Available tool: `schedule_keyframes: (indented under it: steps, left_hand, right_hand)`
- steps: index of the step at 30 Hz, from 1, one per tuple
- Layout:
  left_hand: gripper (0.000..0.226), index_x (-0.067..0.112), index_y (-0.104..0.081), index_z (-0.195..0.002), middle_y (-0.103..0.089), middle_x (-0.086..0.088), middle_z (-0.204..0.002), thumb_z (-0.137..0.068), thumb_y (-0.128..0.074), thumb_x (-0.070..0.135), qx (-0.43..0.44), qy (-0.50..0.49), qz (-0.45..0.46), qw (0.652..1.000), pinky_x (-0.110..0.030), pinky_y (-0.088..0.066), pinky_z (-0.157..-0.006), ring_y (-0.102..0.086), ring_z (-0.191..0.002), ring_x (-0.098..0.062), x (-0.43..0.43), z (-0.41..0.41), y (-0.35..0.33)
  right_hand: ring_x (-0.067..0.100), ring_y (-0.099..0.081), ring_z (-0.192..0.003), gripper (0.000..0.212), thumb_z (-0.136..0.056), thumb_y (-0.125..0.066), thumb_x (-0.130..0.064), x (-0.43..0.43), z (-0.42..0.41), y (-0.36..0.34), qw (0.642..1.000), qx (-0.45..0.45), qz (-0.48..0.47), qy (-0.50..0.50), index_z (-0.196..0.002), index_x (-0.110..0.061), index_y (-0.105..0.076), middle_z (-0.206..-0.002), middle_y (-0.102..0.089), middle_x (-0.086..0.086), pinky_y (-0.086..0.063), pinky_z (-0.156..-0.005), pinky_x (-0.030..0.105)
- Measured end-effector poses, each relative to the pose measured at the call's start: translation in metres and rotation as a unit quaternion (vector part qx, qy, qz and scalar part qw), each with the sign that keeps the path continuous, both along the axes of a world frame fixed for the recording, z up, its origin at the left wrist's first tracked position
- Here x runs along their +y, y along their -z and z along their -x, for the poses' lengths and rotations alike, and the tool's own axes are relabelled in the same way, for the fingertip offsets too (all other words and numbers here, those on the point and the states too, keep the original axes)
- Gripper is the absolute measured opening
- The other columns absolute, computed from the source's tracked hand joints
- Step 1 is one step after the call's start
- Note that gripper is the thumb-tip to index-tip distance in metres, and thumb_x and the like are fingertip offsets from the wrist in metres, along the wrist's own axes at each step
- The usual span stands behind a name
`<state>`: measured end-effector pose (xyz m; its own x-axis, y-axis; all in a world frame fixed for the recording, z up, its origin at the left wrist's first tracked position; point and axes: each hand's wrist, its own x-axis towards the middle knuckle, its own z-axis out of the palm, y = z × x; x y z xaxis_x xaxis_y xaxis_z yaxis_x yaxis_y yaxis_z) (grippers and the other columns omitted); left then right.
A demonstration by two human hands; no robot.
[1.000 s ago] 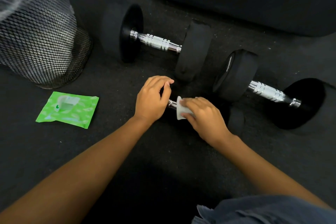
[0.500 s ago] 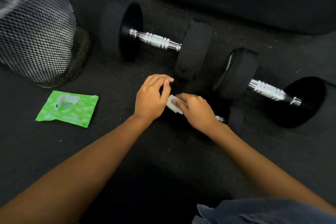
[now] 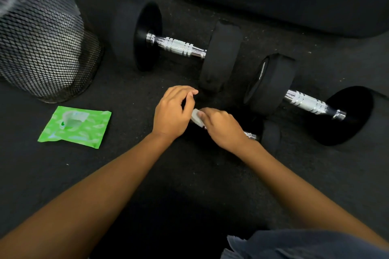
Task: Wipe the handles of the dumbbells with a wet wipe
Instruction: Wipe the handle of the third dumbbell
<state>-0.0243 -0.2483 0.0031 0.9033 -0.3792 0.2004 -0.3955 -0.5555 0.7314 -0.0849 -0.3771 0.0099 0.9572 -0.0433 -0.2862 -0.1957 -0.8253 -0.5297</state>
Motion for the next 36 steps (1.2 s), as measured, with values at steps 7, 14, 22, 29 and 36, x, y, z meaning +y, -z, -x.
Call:
schedule_keyframes:
  steps: [7, 14, 22, 29, 36]
  left_hand:
    - [0.039, 0.012, -0.067, -0.104, -0.066, 0.001, -0.105, -0.091, -0.034, 0.028, 0.001, 0.004, 0.005, 1.000, -0.015, -0.037, -0.088, -0.053, -0.106, -0.011, 0.001, 0.001, 0.000]
    - [0.039, 0.013, -0.068, -0.104, -0.066, 0.003, -0.106, -0.091, -0.034, 0.029, 0.001, 0.001, 0.003, 1.000, -0.017, -0.038, -0.088, -0.053, -0.106, -0.009, 0.000, 0.000, 0.001]
    - [0.038, 0.014, -0.068, -0.102, -0.066, 0.003, -0.104, -0.090, -0.035, 0.028, 0.000, -0.002, 0.010, 1.000, -0.016, -0.037, -0.089, -0.053, -0.105, -0.008, 0.000, 0.000, 0.002]
    - [0.038, 0.014, -0.068, -0.102, -0.066, 0.003, -0.104, -0.090, -0.035, 0.028, 0.001, -0.001, 0.009, 1.000, -0.016, -0.038, -0.088, -0.053, -0.105, -0.009, -0.001, -0.001, 0.001]
    - [0.037, 0.014, -0.068, -0.103, -0.066, 0.004, -0.105, -0.091, -0.036, 0.028, -0.001, -0.001, 0.005, 1.000, -0.016, -0.038, -0.089, -0.053, -0.106, -0.009, 0.001, 0.000, 0.002]
  right_hand:
    - [0.024, -0.054, -0.114, 0.036, -0.094, -0.052, -0.020, -0.006, 0.014, -0.008, 0.990, -0.087, 0.054, -0.095, -0.128, -0.008, -0.051, -0.123, -0.059, 0.010, -0.039, -0.096, 0.032]
    - [0.029, -0.059, -0.100, 0.028, -0.098, -0.041, -0.028, 0.002, -0.005, -0.008, 1.000, 0.018, 0.004, -0.006, -0.113, -0.012, -0.059, -0.110, -0.063, 0.010, -0.046, -0.078, 0.037]
    - [0.023, -0.051, -0.116, 0.038, -0.096, -0.046, -0.021, -0.014, 0.028, -0.018, 0.987, -0.072, 0.117, -0.084, -0.133, -0.013, -0.046, -0.129, -0.056, 0.006, -0.032, -0.095, 0.026]
    - [0.034, -0.058, -0.102, 0.033, -0.100, -0.034, -0.027, -0.009, -0.003, -0.013, 0.998, 0.059, 0.024, -0.003, -0.119, -0.013, -0.056, -0.111, -0.063, 0.012, -0.046, -0.085, 0.044]
    - [0.023, -0.049, -0.121, 0.038, -0.098, -0.043, -0.026, -0.017, 0.009, -0.011, 0.998, 0.029, -0.040, -0.027, -0.135, -0.019, -0.045, -0.136, -0.051, 0.003, -0.041, -0.099, 0.040]
